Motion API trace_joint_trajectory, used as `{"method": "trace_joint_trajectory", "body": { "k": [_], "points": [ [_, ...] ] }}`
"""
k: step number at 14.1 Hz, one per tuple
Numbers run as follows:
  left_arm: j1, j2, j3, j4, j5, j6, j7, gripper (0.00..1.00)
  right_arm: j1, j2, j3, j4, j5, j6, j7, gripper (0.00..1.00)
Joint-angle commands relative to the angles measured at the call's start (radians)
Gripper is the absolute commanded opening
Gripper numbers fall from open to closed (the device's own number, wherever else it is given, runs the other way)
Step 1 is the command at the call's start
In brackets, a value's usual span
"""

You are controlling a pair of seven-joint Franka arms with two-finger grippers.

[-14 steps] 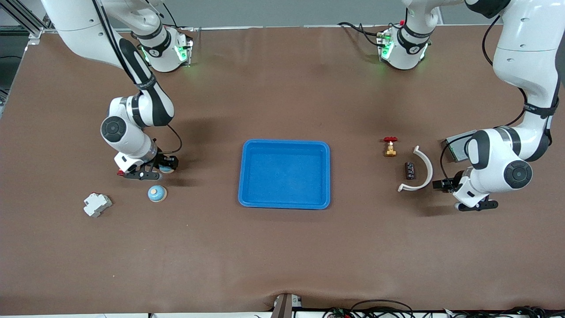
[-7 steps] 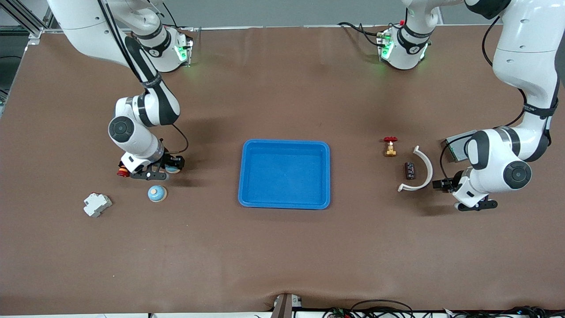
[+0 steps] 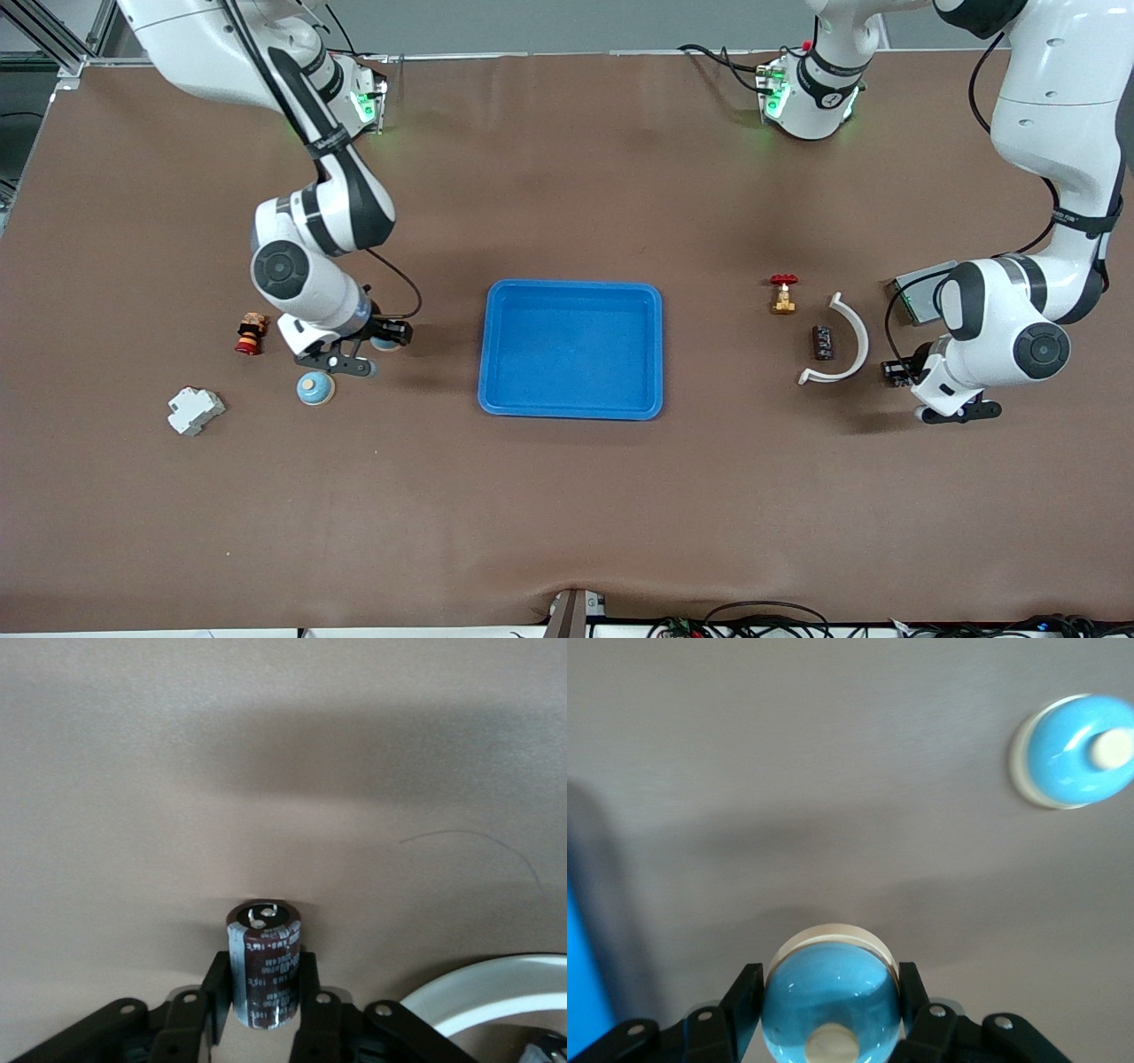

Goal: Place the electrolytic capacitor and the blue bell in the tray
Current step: 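Carry the bell to the tray while the left gripper grasps a capacitor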

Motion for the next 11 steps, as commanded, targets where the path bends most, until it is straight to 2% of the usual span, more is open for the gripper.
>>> {"method": "trace_joint_trajectory", "body": {
  "k": [1,5,8,11],
  "points": [
    [0.011,0.000,-0.001,0.009,0.014,0.003,-0.010,0.02,0.086,0.024,-0.003,0.057,0.007,-0.012,0.158,0.00],
    [0.004,-0.038,-0.003,0.021,0.011,-0.012,-0.033,0.00,0.209,0.110,-0.003,0.158,0.007,-0.012,0.379,0.00],
    [-0.006,-0.072,-0.018,0.096,0.010,-0.174,-0.090,0.00,0.276,0.186,-0.003,0.237,0.004,-0.011,0.496,0.00],
    [-0.006,-0.074,-0.081,0.200,0.010,-0.335,-0.200,0.00,0.316,0.255,-0.004,0.299,-0.001,0.000,0.565,0.00]
  ]
}}
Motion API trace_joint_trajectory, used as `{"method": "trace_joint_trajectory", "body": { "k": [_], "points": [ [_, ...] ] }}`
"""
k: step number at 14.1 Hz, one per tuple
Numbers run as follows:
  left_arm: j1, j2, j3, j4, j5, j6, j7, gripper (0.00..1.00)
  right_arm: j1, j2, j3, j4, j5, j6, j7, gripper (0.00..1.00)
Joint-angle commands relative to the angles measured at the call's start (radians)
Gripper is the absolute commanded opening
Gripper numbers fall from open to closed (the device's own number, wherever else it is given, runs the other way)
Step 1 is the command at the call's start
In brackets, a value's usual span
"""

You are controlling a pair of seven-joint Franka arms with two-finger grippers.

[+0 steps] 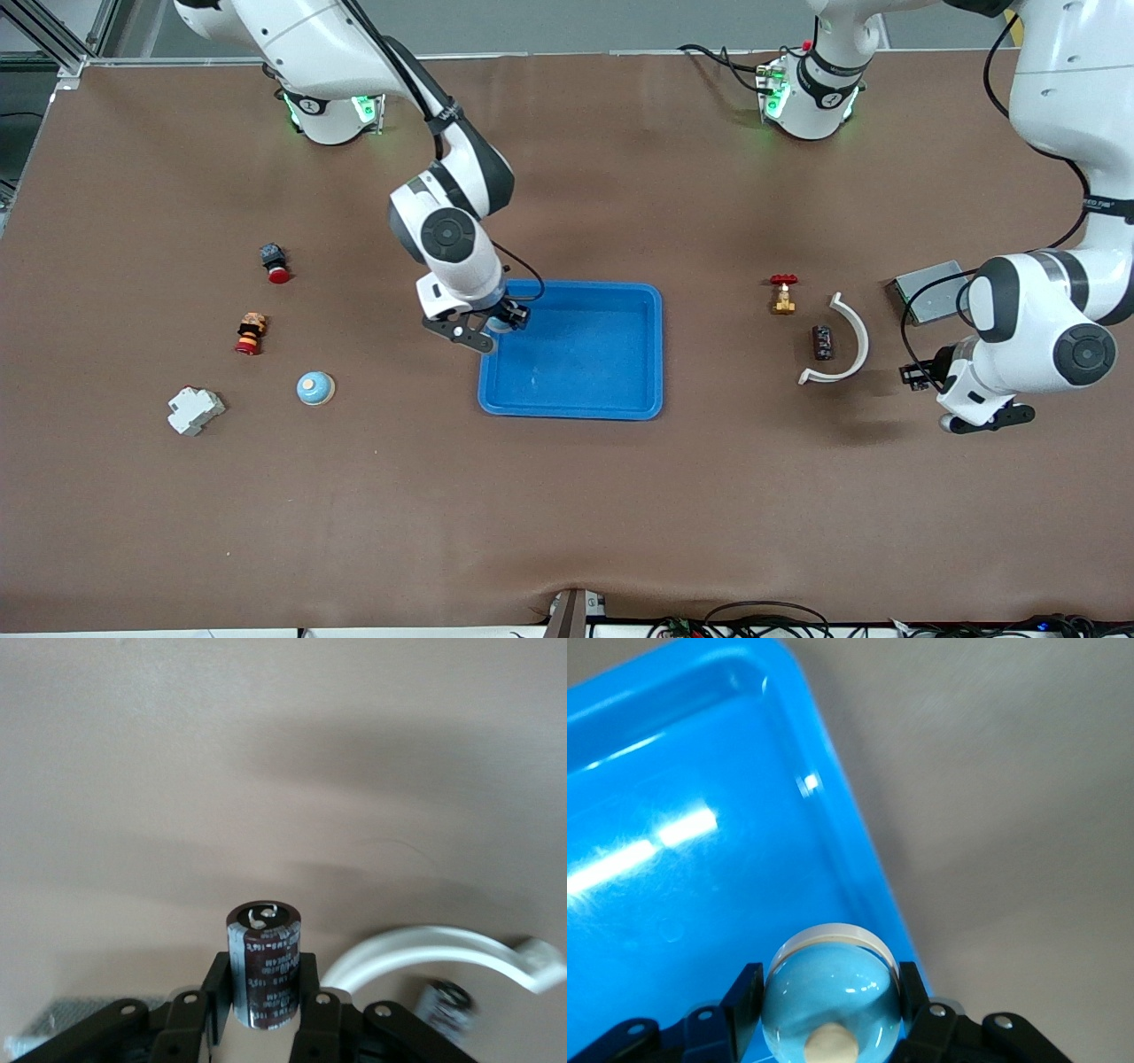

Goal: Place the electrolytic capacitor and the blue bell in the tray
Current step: 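Carry the bell to the tray while the left gripper grasps a capacitor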

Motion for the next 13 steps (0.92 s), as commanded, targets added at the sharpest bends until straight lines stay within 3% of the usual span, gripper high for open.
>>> {"method": "trace_joint_trajectory", "body": {
  "k": [1,4,10,13],
  "points": [
    [-0.004,-0.008,-0.060,0.086,0.010,-0.135,-0.132,0.00,0.029,0.075,-0.009,0.091,-0.006,-0.006,0.066,0.00],
    [-0.006,-0.007,-0.146,0.149,0.010,-0.211,-0.341,0.00,0.048,0.098,-0.010,0.108,-0.010,-0.003,0.089,0.00],
    [-0.004,-0.008,-0.332,0.164,0.010,-0.215,-0.675,0.00,0.071,0.141,-0.012,0.115,-0.012,0.037,0.120,0.00],
    [-0.054,0.004,-0.384,0.173,0.017,-0.213,-0.873,0.00,0.078,0.164,-0.015,0.138,-0.013,0.037,0.140,0.00]
  ]
}}
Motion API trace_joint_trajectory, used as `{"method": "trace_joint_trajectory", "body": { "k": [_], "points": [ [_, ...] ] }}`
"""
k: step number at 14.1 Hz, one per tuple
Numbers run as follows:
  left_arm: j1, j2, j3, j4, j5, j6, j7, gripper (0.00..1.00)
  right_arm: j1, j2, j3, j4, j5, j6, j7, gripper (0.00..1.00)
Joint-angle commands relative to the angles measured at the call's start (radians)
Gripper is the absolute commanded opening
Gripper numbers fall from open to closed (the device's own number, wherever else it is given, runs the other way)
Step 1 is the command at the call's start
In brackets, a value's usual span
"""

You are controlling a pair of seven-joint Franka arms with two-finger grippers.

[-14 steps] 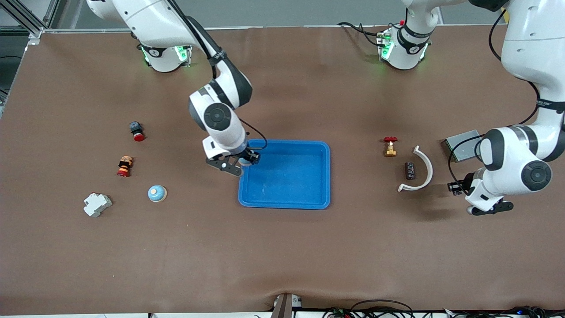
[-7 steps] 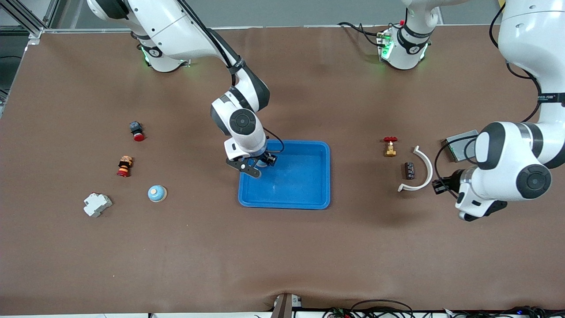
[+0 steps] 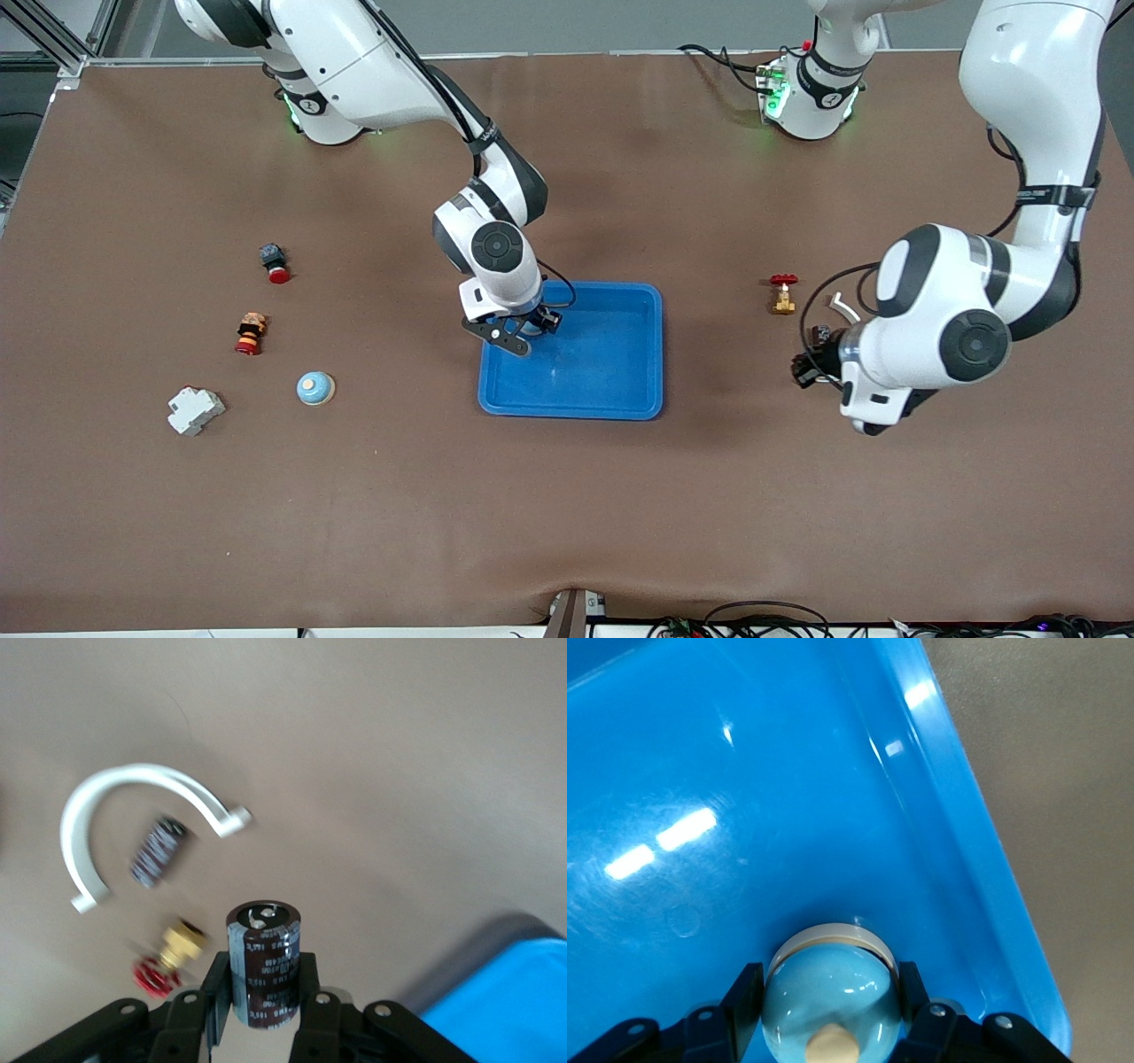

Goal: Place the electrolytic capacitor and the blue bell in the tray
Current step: 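Release the bell in the tray while the left gripper carries the capacitor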

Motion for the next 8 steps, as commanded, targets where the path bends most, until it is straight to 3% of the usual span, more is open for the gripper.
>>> {"method": "trace_joint_trajectory", "body": {
  "k": [1,2,3,4,8],
  "points": [
    [-0.066,0.019,-0.019,0.026,0.014,-0.021,-0.131,0.00,0.022,0.043,-0.011,0.048,-0.009,0.007,0.041,0.00],
    [-0.095,0.031,-0.019,0.028,0.013,-0.016,-0.166,0.00,0.022,0.043,-0.013,0.049,-0.007,0.007,0.043,0.00],
    [-0.117,0.036,-0.019,0.028,0.017,-0.010,-0.211,0.00,0.017,0.043,-0.013,0.054,-0.007,0.003,0.043,0.24],
    [-0.137,0.045,-0.018,0.028,0.019,-0.009,-0.246,0.00,0.016,0.043,-0.013,0.058,-0.007,-0.003,0.044,0.97],
    [-0.229,0.073,-0.016,0.028,0.022,0.022,-0.372,0.00,0.006,0.029,-0.019,0.083,-0.042,-0.048,0.026,1.00]
  ]
}}
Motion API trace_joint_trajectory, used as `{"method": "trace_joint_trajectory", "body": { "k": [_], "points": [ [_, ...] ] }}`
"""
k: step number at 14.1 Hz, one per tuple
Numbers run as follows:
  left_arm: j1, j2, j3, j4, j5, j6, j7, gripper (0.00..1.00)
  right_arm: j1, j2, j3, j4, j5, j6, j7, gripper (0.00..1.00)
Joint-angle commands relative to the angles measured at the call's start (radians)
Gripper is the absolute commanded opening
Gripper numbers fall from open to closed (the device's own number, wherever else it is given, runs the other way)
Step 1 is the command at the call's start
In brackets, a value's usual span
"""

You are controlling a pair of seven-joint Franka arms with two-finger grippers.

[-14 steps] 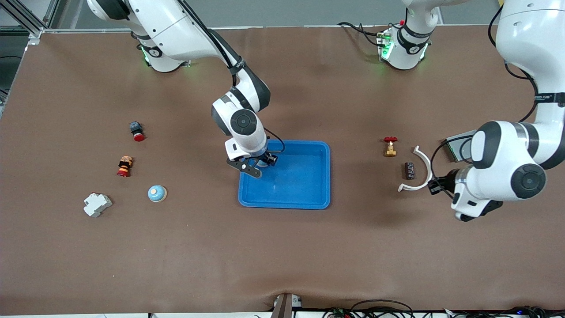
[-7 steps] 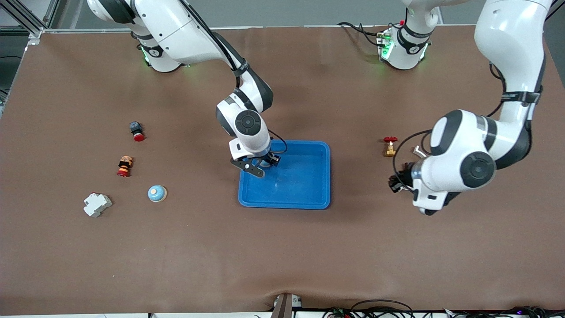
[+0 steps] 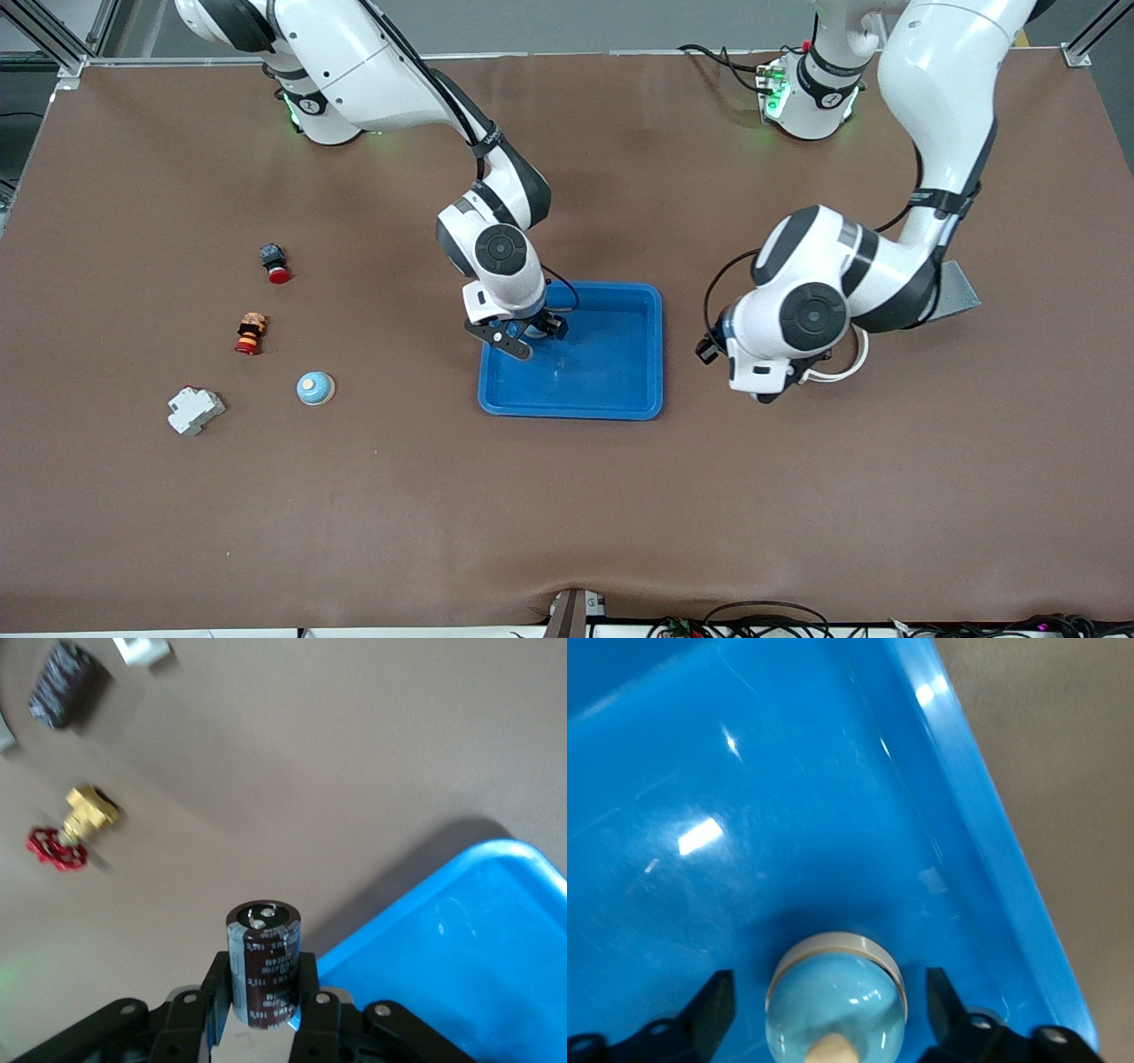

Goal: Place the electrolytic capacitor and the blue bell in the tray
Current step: 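Release the bell in the tray while the left gripper carries the capacitor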

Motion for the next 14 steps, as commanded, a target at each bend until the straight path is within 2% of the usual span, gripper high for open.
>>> {"method": "trace_joint_trajectory", "body": {
  "k": [1,4,8,11,14],
  "points": [
    [-0.062,0.026,0.003,0.026,0.022,0.017,-0.093,0.00,-0.002,0.007,-0.008,0.074,-0.052,-0.090,0.001,1.00],
    [-0.108,0.036,0.004,0.025,0.023,0.031,-0.180,0.00,-0.027,0.006,-0.007,0.160,-0.077,-0.263,-0.092,1.00],
    [-0.146,0.088,0.006,0.025,0.025,0.032,-0.285,0.00,-0.094,-0.037,-0.010,0.146,-0.078,-0.354,-0.313,1.00],
    [-0.171,0.128,0.009,0.025,0.025,0.032,-0.314,0.00,-0.145,-0.117,-0.010,0.050,-0.135,-0.324,-0.427,1.00],
    [-0.188,0.151,0.011,0.023,0.042,0.051,-0.334,0.00,-0.232,-0.219,-0.008,-0.137,-0.134,-0.171,-0.582,1.00]
  ]
}}
